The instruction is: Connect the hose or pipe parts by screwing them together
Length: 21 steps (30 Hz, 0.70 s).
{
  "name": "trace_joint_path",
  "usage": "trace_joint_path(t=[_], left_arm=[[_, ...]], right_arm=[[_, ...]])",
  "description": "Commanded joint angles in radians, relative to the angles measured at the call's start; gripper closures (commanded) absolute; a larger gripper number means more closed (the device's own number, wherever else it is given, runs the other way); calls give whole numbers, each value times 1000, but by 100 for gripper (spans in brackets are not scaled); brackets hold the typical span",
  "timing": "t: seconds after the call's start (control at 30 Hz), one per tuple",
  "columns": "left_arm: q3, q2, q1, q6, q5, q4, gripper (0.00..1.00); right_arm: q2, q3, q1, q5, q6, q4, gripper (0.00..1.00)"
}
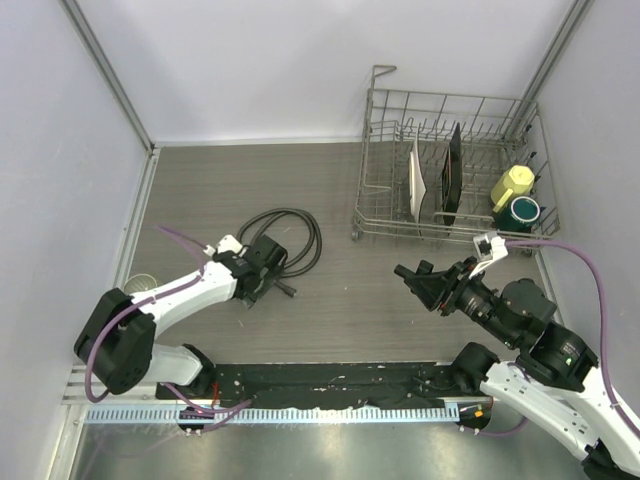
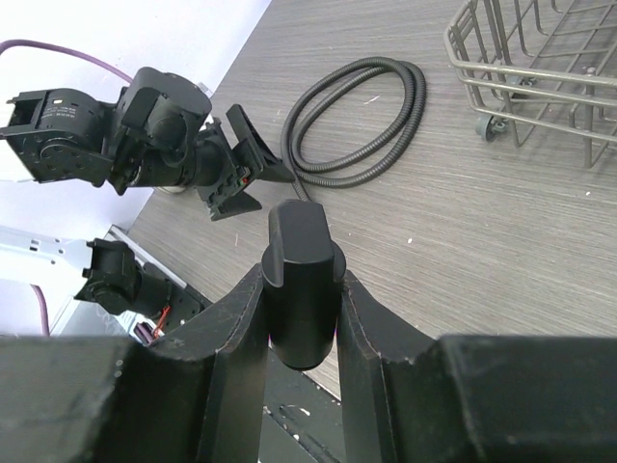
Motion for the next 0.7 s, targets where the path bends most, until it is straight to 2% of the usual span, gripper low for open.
trace_joint_path(t=[0.0,0.03,0.1,0.13,0.23,0.27,0.33,0.37,0.4,0.47,0.53,0.6,0.67], left_arm=[[-8,-16,-17,111,-60,183,23],[1,-25,-46,232,-98,217,23],[22,-38,-67,364,-109,234,22],[57,-54,-78,547,-111,245,22],[146,-114,-101,868,-50,280,20],[171,-126,-100,1187,86,294,20],[260,-142,-100,1460,170,215,19],[277,-148,-100,1688,176,196,21],[284,-147,-98,1774,191,170,29],[246,-153,-84,2043,218,164,32],[170,-150,-58,2199,328,126,25],[151,-110,-46,2270,464,66,20],[142,-79,-29,2287,570,49,19]], right_arm=[[19,28,-1,-14,-8,54,99],[23,26,-1,-15,-8,56,99],[26,26,-1,-20,-6,59,99],[26,26,-1,-23,-8,59,99],[23,32,-1,-23,-16,50,99],[20,34,-1,-23,-17,42,99],[16,37,-1,-17,-22,38,99],[11,38,-1,-17,-23,33,99],[10,41,-1,-14,-26,30,99],[6,51,-1,-9,-31,18,99],[2,57,-1,1,-39,10,99],[-7,66,-1,17,-46,1,99],[-12,74,-1,40,-55,-11,99]])
